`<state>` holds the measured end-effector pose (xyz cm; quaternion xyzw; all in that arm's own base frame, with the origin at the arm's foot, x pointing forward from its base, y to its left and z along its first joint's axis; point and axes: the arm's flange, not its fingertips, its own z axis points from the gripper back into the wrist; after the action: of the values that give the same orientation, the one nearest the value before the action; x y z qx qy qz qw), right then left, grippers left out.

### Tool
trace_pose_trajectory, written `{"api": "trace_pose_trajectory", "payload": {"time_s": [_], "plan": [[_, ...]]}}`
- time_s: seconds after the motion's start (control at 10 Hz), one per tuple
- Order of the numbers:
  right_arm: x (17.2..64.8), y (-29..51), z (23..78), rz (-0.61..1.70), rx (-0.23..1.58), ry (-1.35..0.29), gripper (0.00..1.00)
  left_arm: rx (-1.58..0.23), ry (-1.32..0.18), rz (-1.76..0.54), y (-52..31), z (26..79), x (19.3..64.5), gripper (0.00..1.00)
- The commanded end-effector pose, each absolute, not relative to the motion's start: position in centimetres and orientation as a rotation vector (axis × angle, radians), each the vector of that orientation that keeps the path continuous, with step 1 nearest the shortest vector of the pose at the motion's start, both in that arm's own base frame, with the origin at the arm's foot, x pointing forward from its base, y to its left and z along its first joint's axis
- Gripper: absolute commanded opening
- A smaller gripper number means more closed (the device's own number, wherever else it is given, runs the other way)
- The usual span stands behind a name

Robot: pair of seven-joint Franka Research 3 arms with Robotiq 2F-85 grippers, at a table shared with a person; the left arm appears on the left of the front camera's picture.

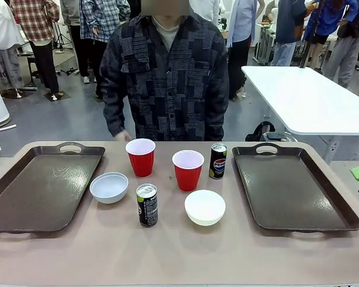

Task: Prepare tableware on both trays.
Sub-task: Pick up a Picnic Bowl from the table and place it on a Handle tray.

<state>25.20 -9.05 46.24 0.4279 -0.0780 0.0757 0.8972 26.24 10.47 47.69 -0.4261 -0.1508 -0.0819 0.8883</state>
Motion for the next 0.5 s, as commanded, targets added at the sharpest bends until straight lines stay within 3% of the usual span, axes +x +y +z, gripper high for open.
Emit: {"api": "trace_pose_trajectory", "payload": {"time_s": [0.0,0.4], "plan": [[25.11,-9.04,46.4,0.163,0.901,-0.171,1.0,-0.902,-0.318,-0.172,10.69,47.63,26.17,1.0],[25.11,-9.04,46.4,0.163,0.901,-0.171,1.0,-0.902,-0.318,-0.172,10.69,47.63,26.17,1.0]]}}
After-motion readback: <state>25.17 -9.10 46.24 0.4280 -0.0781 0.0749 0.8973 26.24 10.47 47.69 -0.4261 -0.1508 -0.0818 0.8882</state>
